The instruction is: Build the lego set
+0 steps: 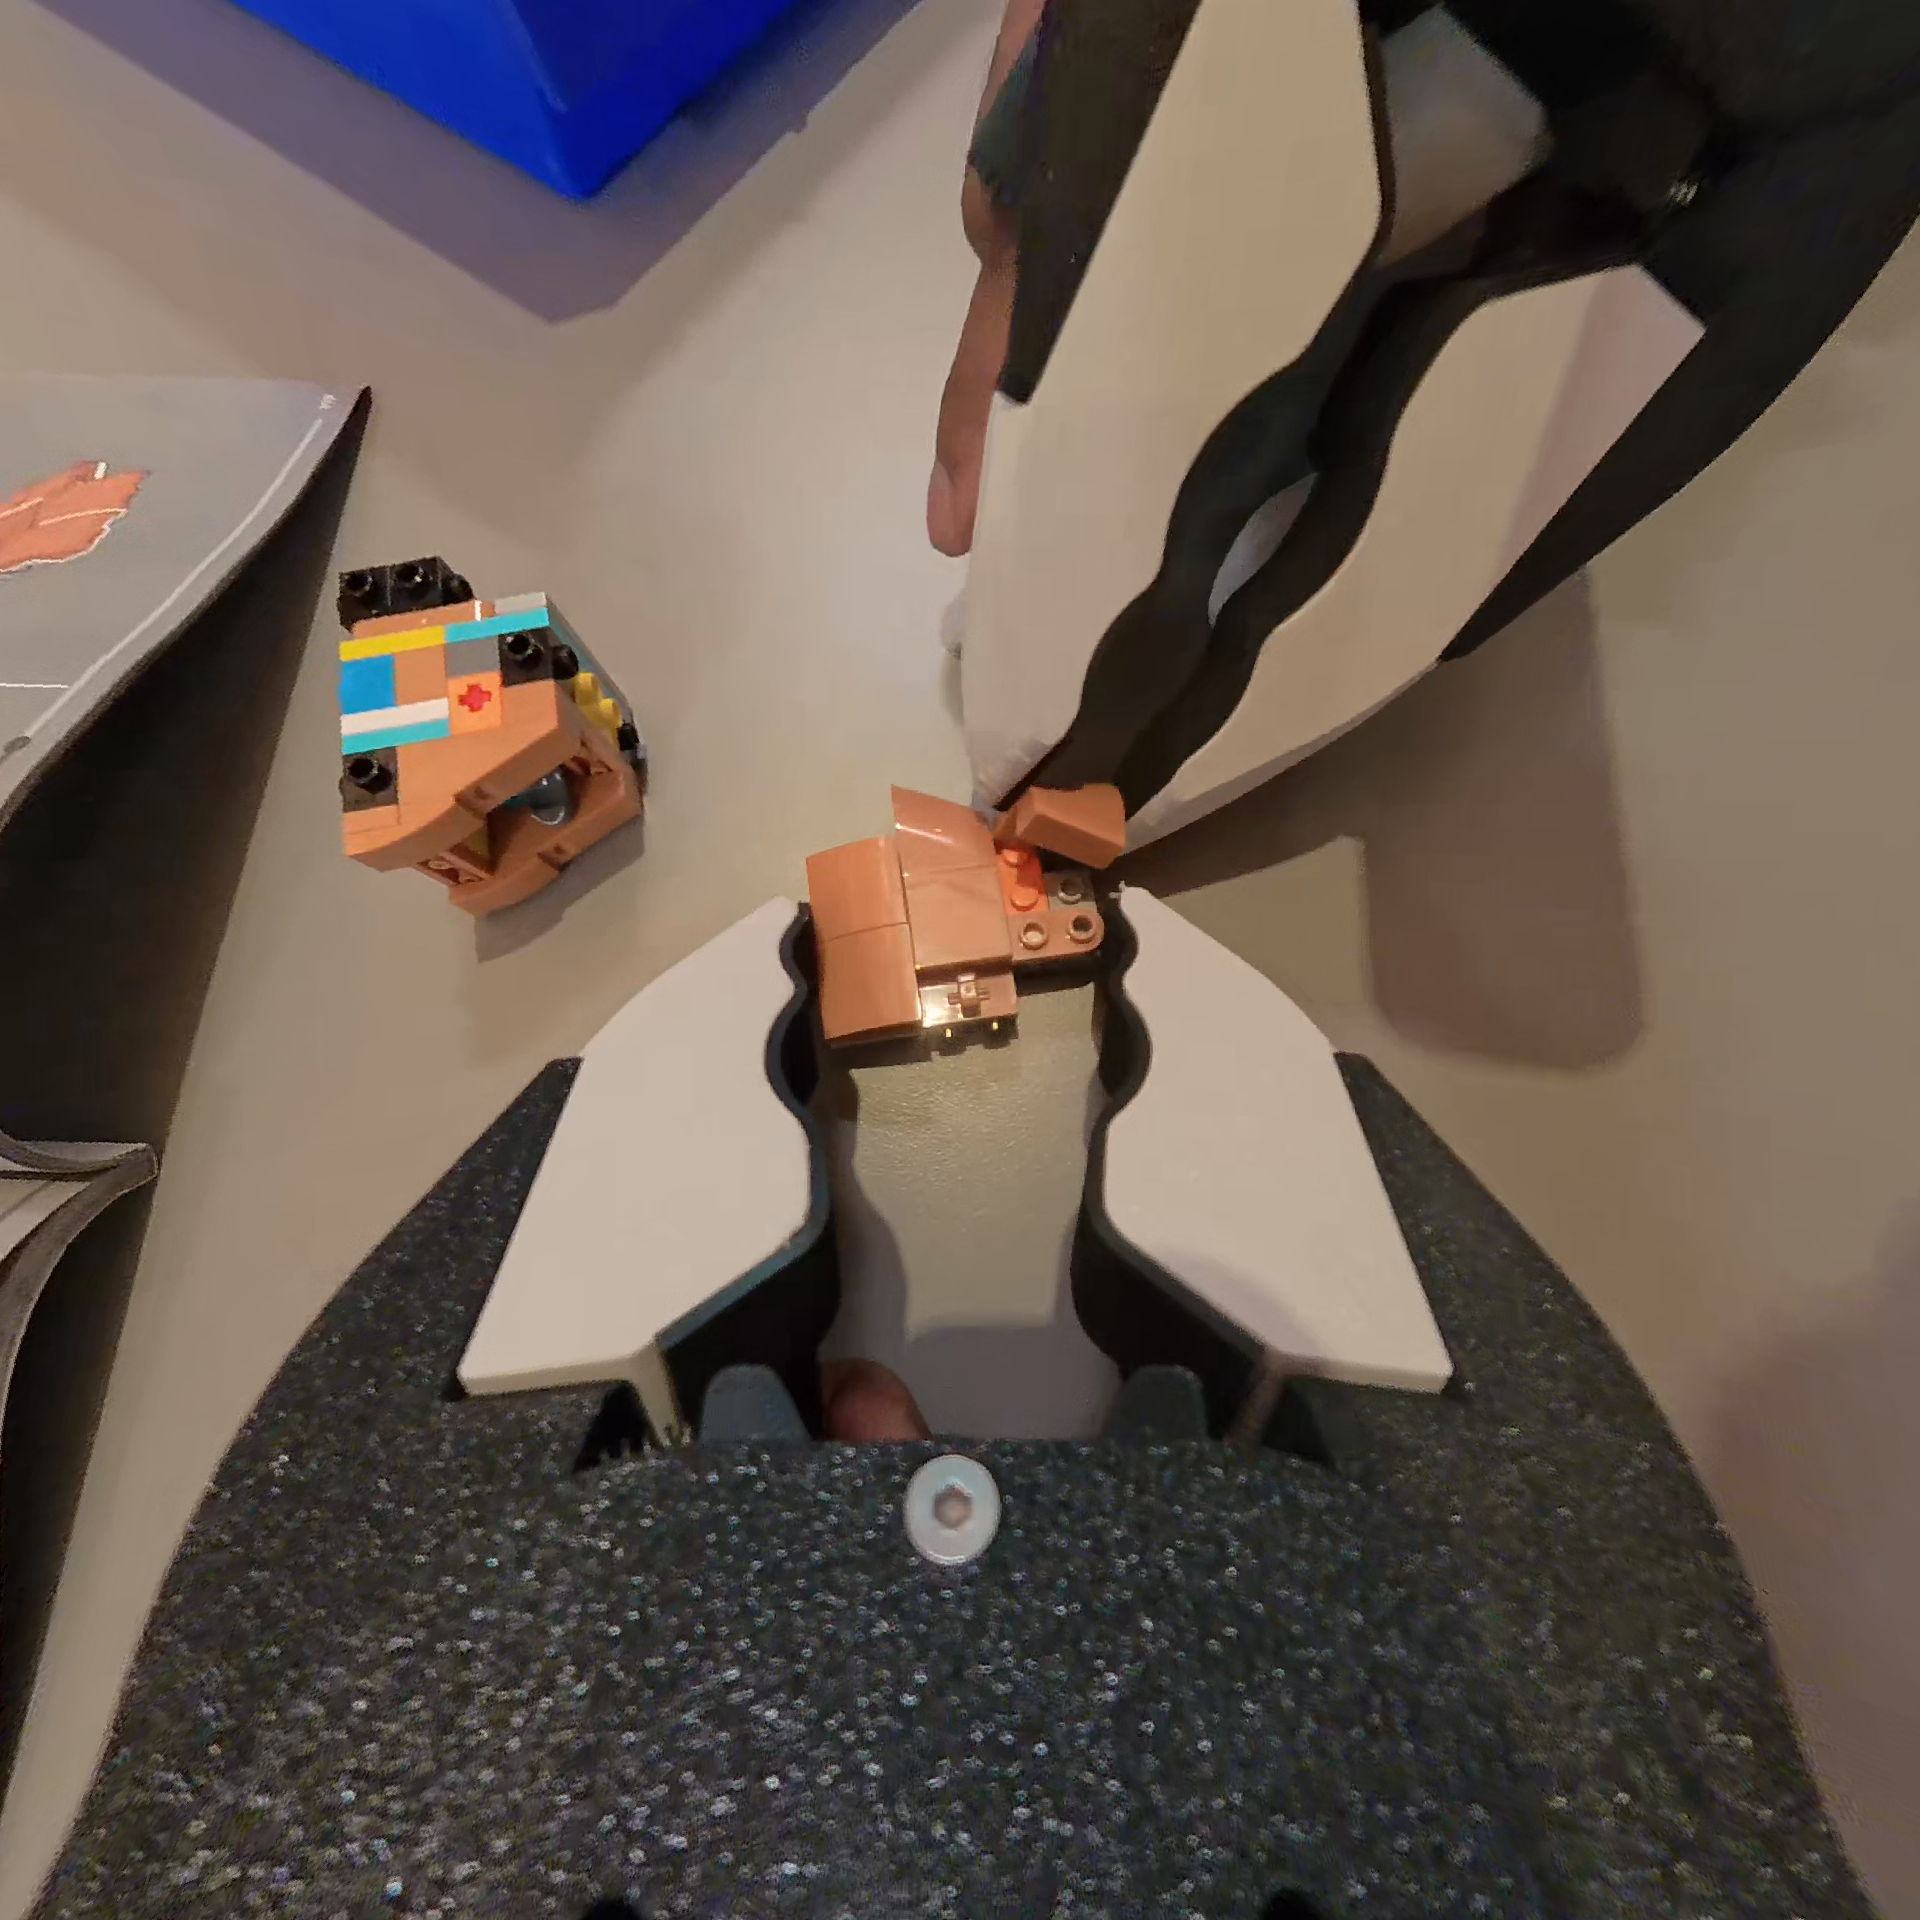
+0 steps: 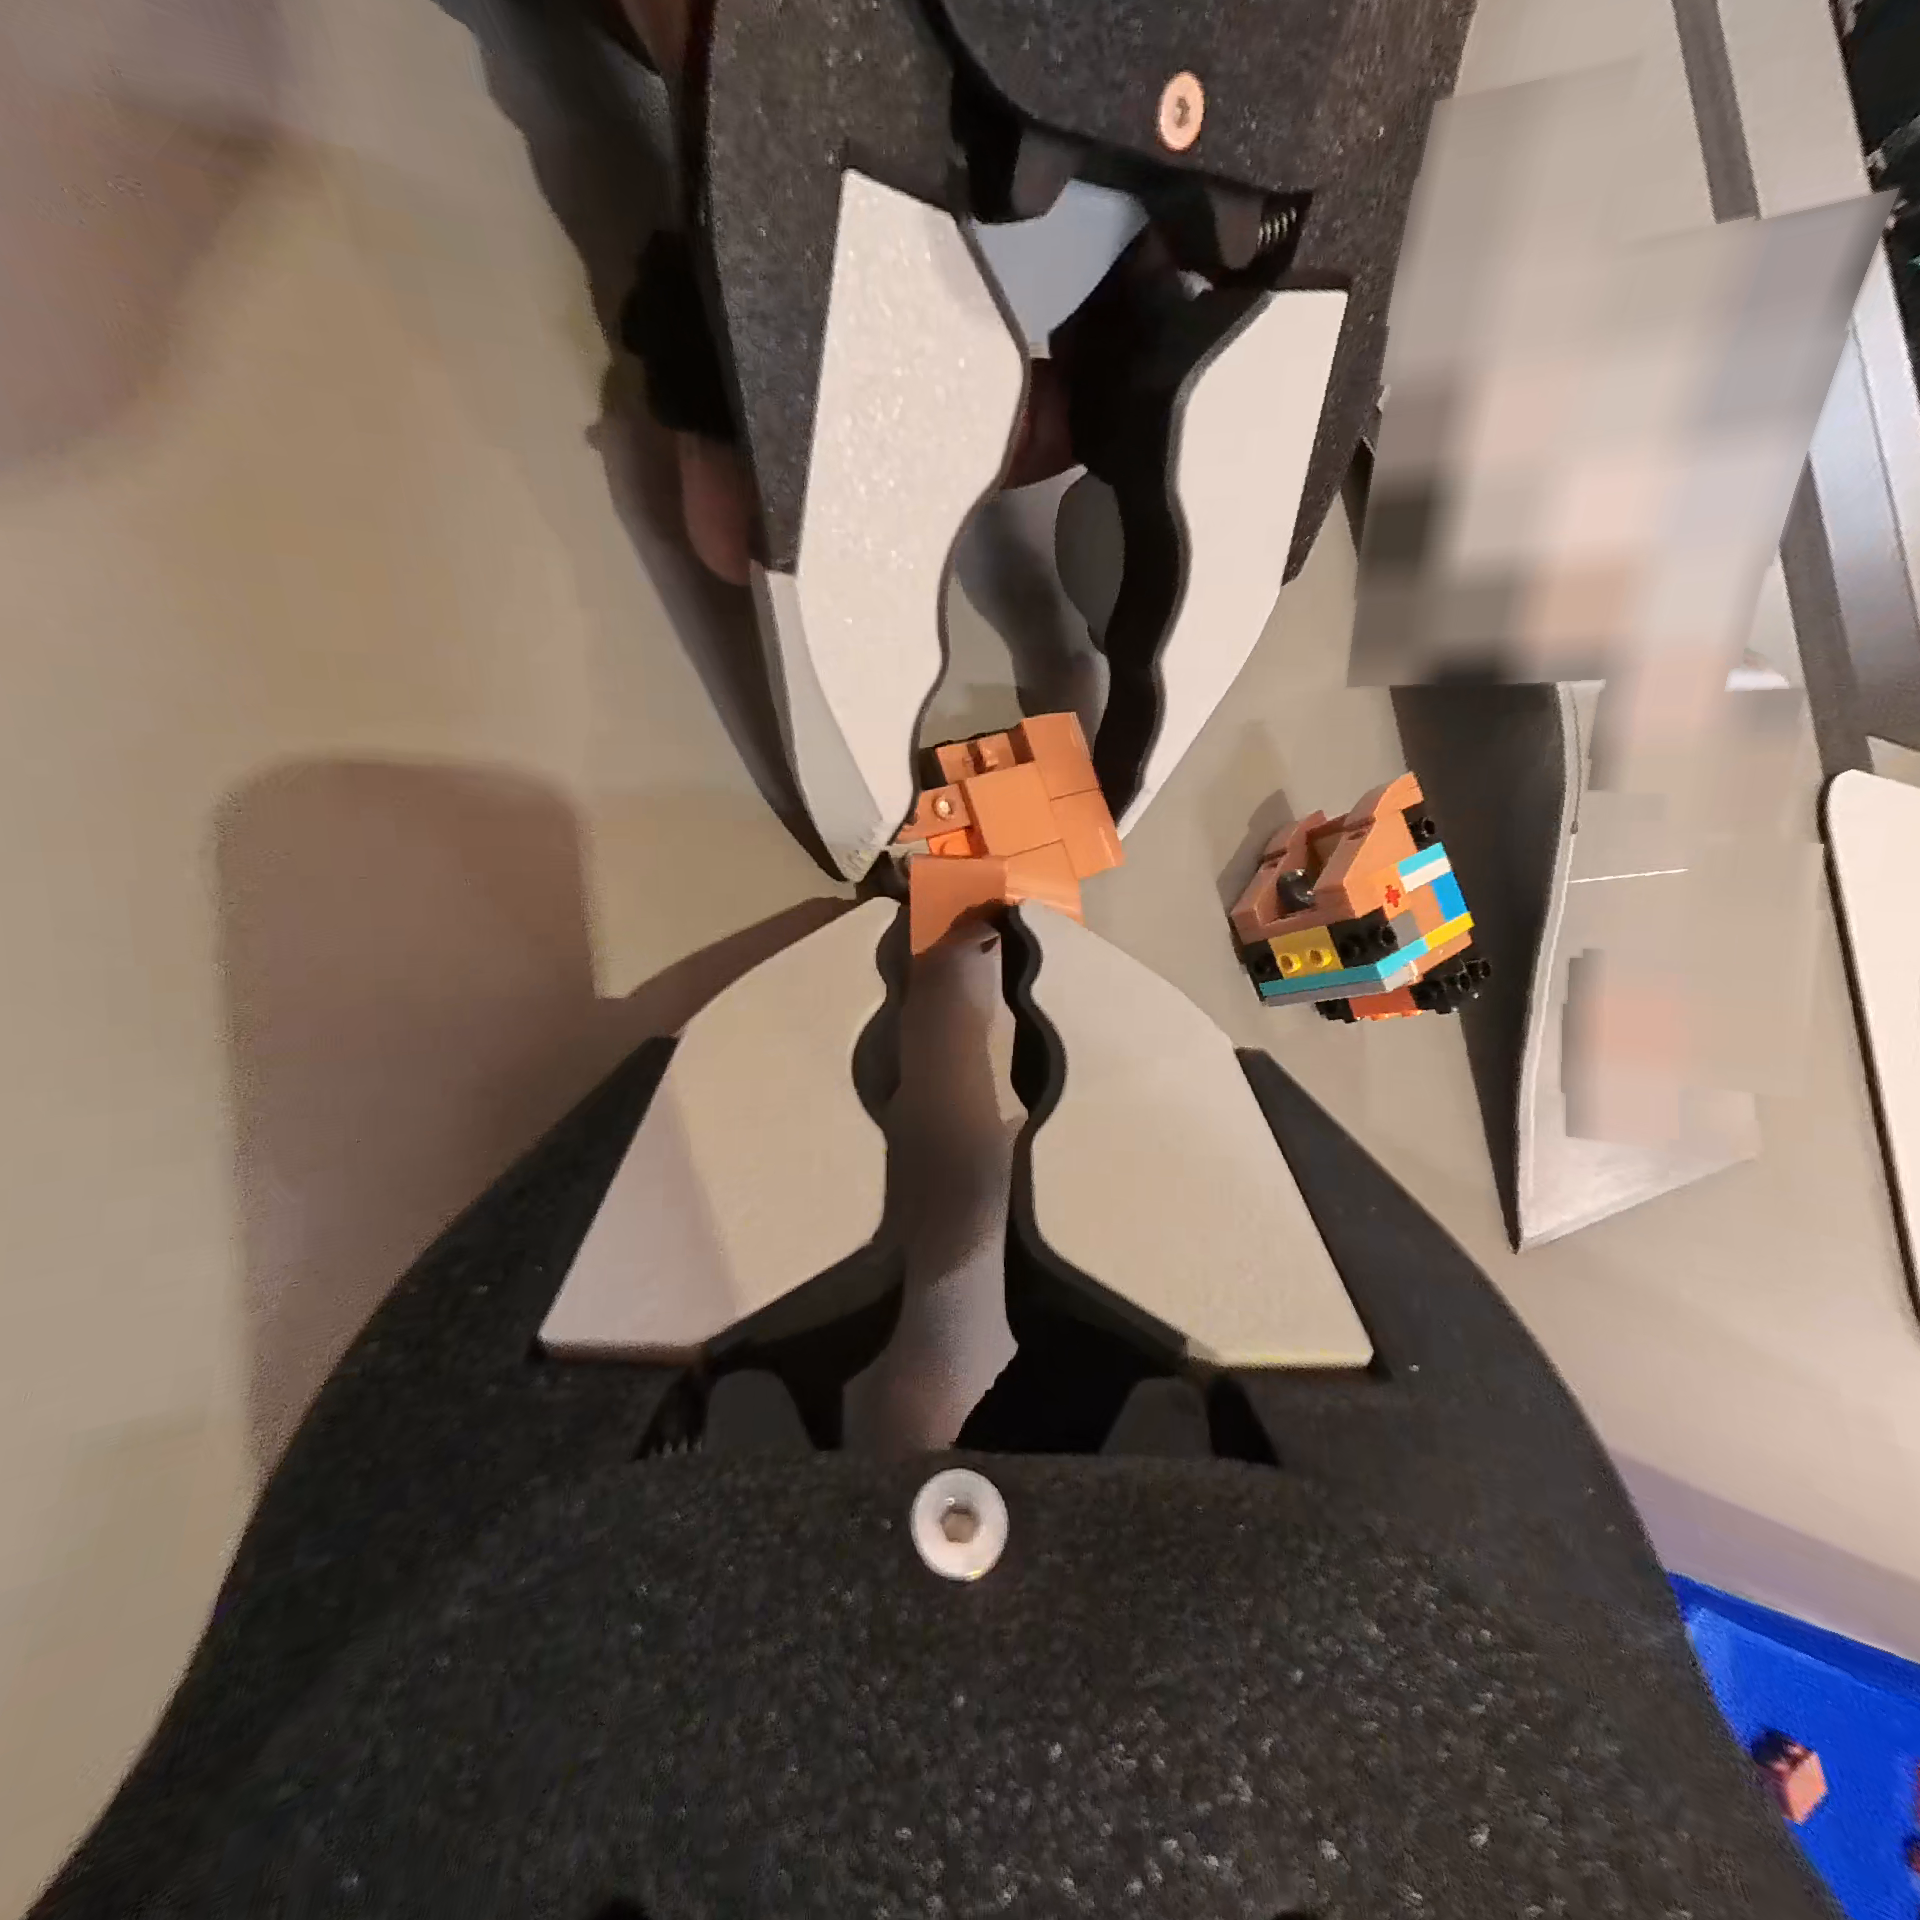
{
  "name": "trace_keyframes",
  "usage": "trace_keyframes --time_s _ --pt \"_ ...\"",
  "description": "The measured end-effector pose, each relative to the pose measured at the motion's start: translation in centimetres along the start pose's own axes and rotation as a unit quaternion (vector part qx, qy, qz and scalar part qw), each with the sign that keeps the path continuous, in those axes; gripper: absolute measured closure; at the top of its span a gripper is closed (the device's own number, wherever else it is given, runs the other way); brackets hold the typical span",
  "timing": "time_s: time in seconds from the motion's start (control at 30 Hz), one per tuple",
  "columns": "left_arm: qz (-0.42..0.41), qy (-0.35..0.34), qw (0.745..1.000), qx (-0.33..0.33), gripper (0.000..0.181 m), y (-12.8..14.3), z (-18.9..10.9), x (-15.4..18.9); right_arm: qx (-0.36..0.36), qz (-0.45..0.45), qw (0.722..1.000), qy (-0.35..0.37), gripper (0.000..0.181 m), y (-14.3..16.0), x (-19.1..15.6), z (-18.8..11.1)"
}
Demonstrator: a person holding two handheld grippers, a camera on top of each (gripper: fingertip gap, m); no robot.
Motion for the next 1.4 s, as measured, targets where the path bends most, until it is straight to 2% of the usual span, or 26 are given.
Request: trace_keyframes --time_s 0.43,0.93,1.1,1.27,1.4 --pt "-0.004 0.003 1.0 0.001 0.129 0.0 0.0 0.0 -0.017 -0.016 1.0 0.013 0.165 0.2 -0.1 0.0" --pt "0.014 -0.012 1.0 0.008 0.128 -0.2 -0.2 0.4 -0.1 -0.014 0.995 0.022 0.165 -0.4 -0.4 0.3" --pt "0.01 -0.017 1.0 0.006 0.128 -0.1 -0.2 0.3 -0.098 -0.017 0.995 0.03 0.164 -0.5 -0.4 0.5" --pt "0.011 -0.012 1.0 0.005 0.128 -0.1 -0.1 0.4 -0.08 -0.001 0.997 0.018 0.154 -0.4 -0.3 0.1" --pt "0.01 -0.009 1.0 0.006 0.128 -0.1 -0.1 0.4 -0.067 0.014 0.998 0.001 0.155 0.0 -0.3 -0.6"
Point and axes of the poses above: each gripper's, where its closed fingertips meet, z out along the fingers, y out of its underside, x = y × z across the jaws, the point moved 7 cm from there along -z, back along the fingers, and after that the axes turned 15 degrees about -y, right-handed, at the moved point
